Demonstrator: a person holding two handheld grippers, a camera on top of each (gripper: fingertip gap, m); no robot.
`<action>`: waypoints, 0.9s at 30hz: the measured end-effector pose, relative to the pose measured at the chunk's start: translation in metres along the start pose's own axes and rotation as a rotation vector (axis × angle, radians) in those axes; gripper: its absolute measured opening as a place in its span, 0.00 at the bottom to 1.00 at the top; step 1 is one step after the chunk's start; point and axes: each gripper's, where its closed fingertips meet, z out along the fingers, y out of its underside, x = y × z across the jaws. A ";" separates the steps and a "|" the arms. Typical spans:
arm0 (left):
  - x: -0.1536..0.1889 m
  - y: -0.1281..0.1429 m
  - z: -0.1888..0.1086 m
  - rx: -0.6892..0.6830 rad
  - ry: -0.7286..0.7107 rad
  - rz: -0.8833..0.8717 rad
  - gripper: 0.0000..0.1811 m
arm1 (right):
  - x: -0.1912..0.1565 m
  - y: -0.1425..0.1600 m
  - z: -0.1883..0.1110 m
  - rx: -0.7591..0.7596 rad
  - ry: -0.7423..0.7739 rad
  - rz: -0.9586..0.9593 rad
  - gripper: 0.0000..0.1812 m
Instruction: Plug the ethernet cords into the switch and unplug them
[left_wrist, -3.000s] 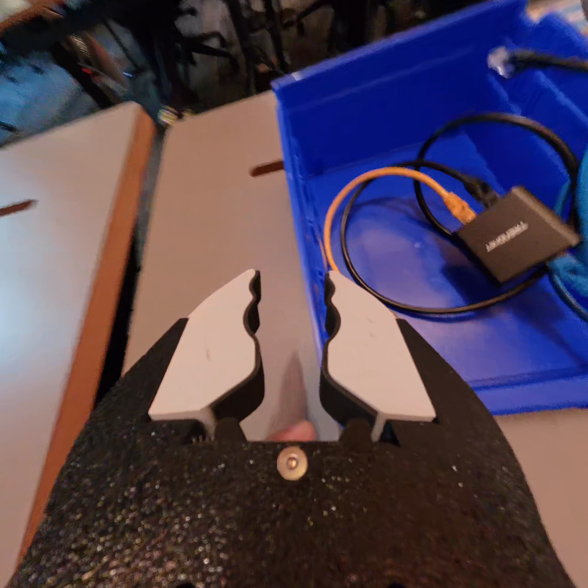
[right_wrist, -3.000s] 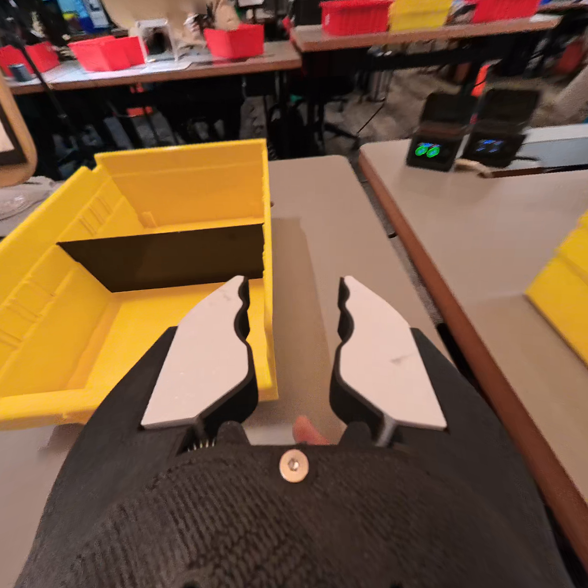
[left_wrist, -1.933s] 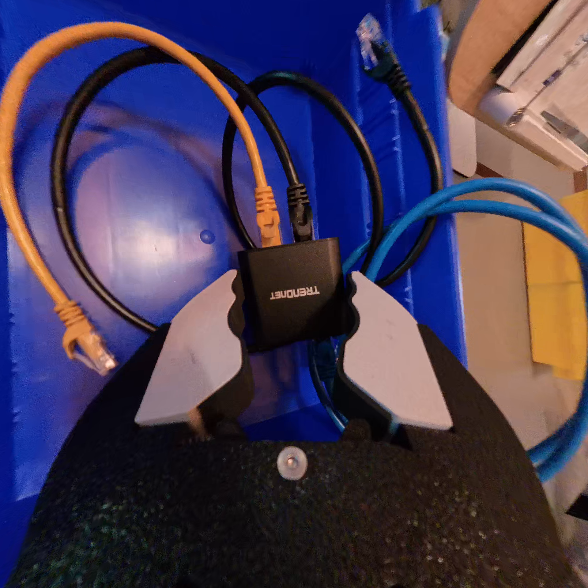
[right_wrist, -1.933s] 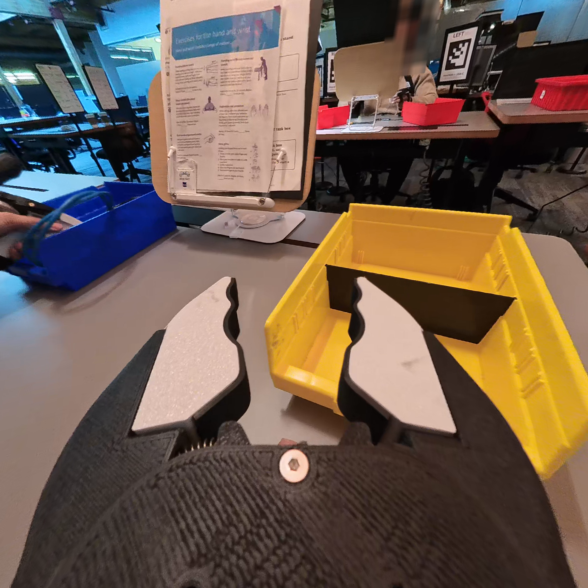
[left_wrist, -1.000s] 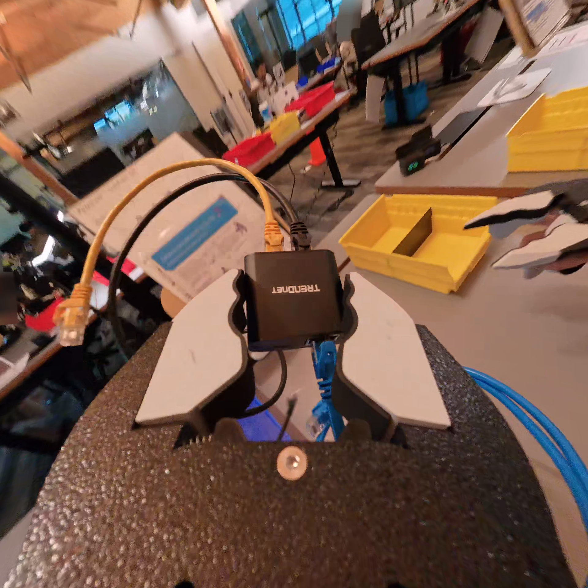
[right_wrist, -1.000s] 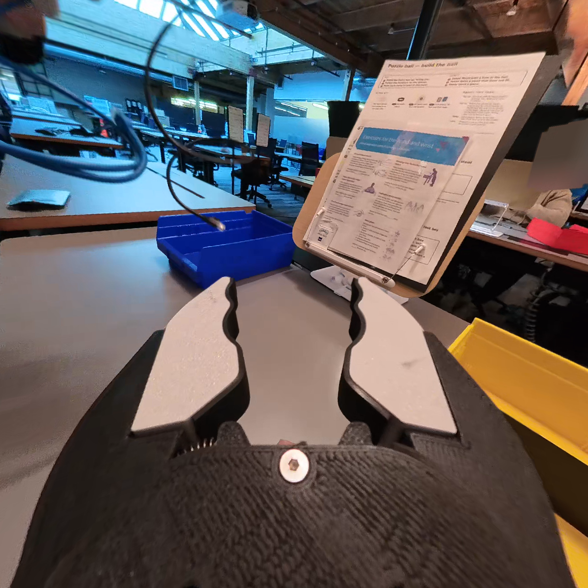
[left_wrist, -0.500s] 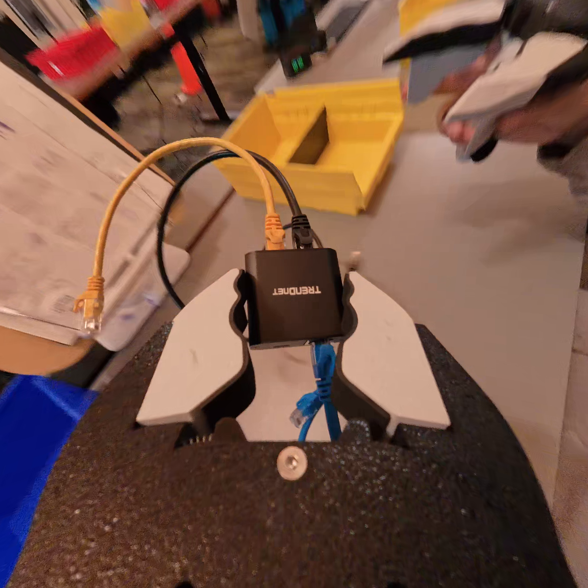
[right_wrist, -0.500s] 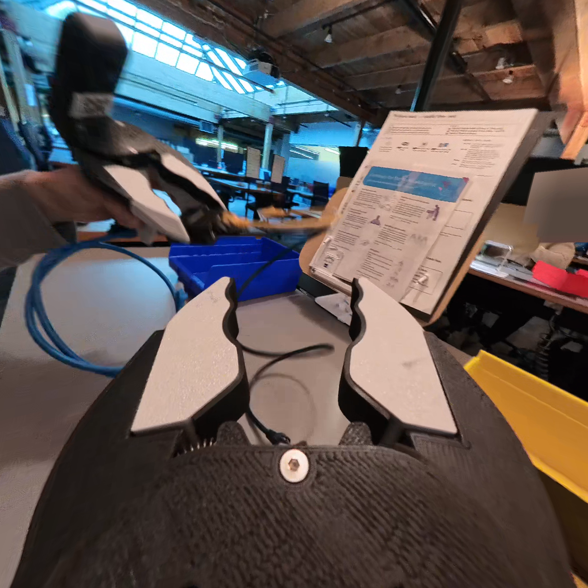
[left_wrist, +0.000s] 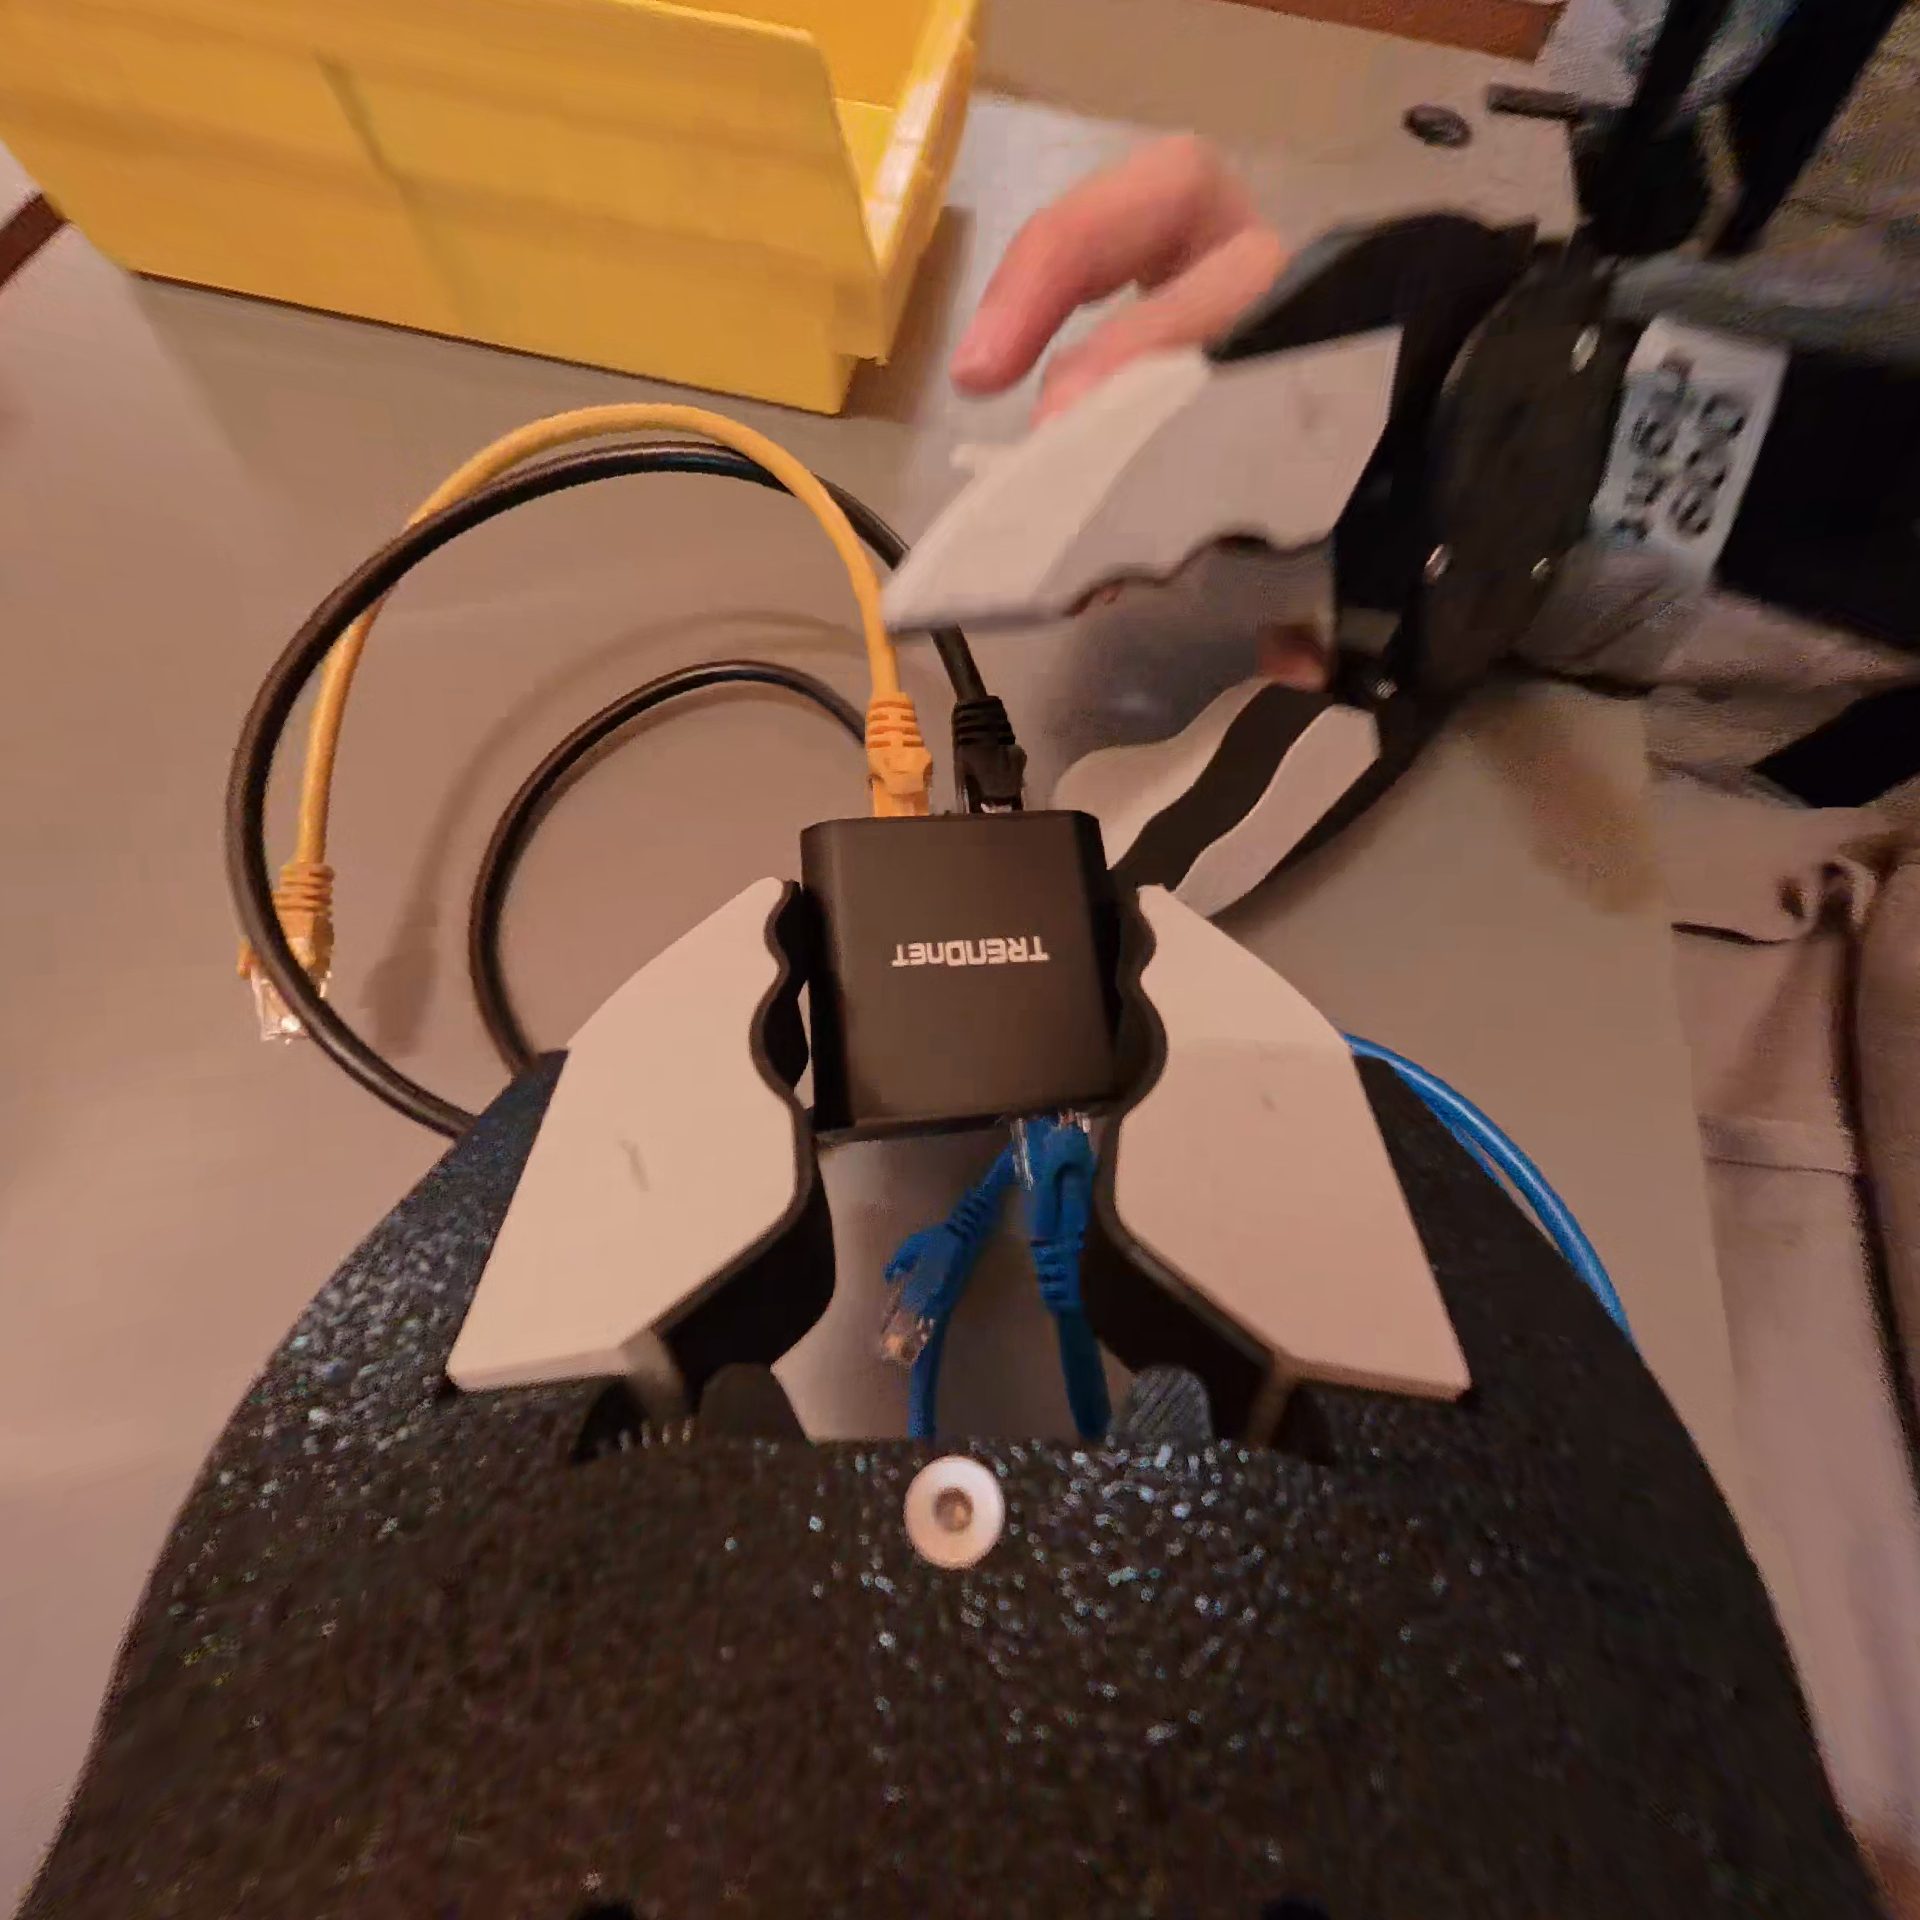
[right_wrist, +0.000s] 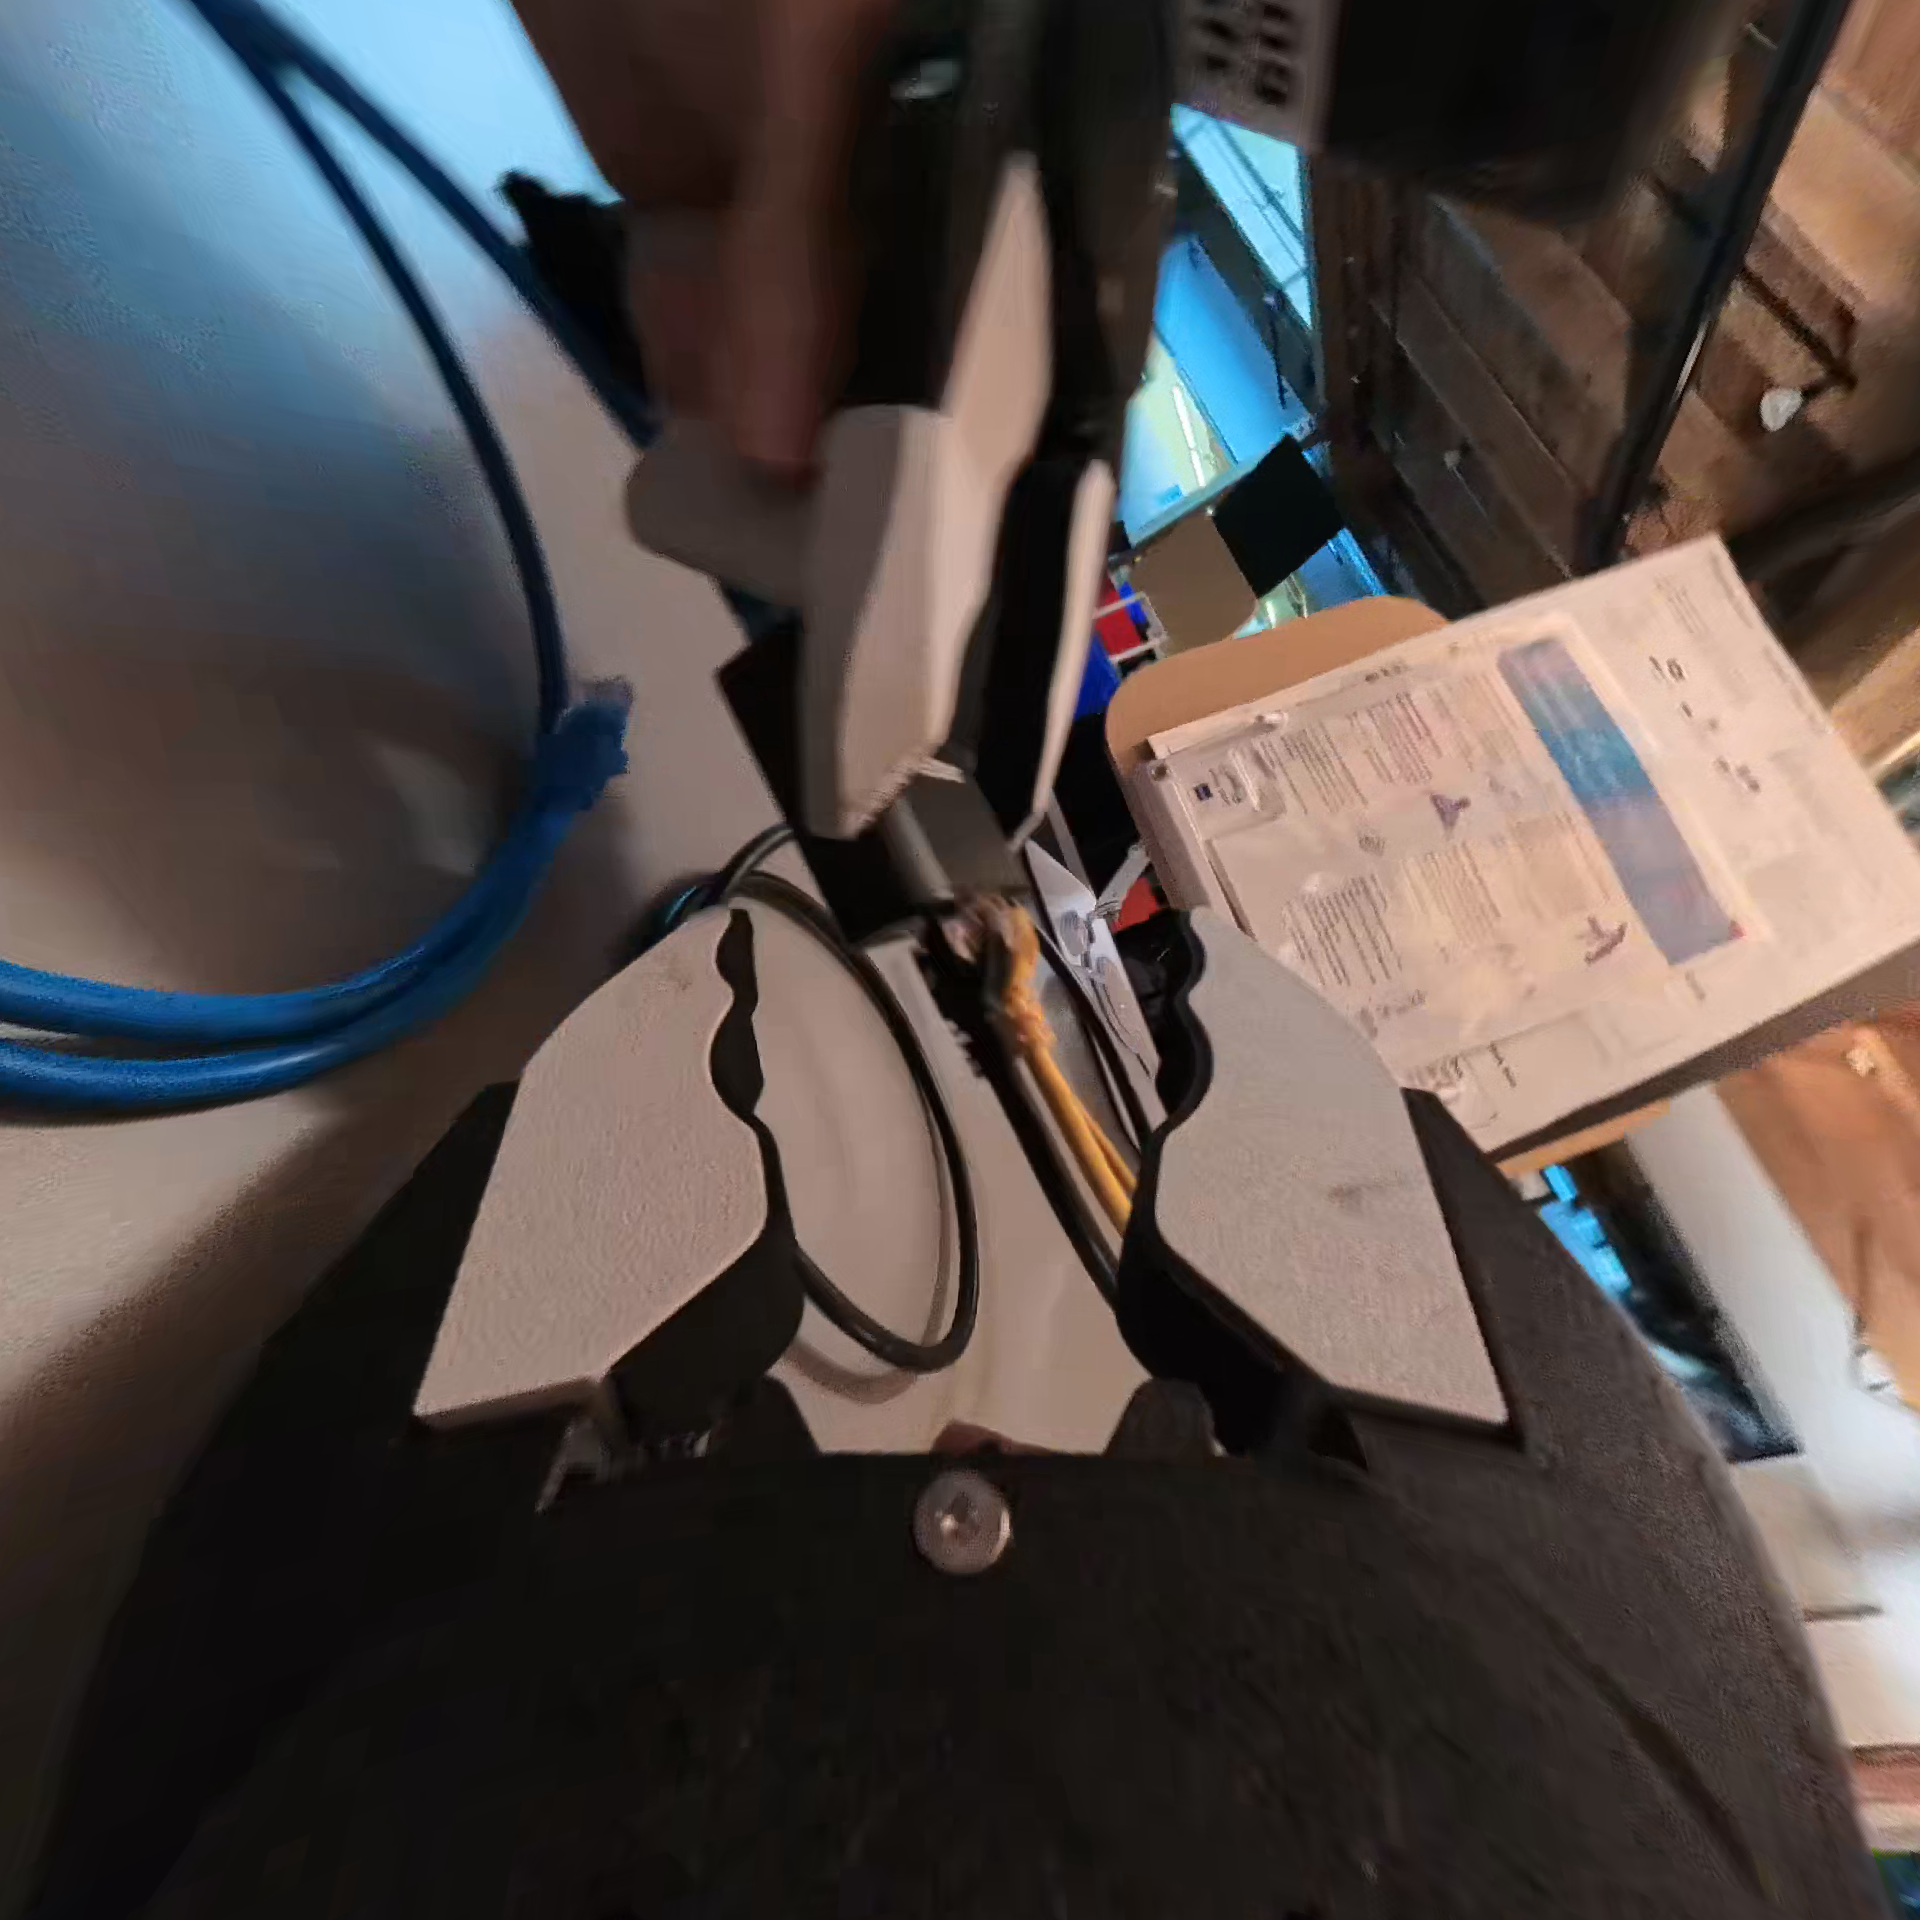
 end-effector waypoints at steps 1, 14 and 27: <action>0.004 -0.003 0.002 0.002 0.029 -0.006 0.31 | -0.003 -0.002 0.001 -0.003 0.002 -0.045 0.39; 0.006 -0.030 -0.014 0.147 -0.155 0.152 0.36 | 0.026 0.008 -0.008 -0.198 0.217 -0.278 0.14; 0.006 -0.014 -0.009 0.381 -0.114 0.012 0.31 | 0.020 0.002 -0.006 -0.174 0.182 -0.319 0.14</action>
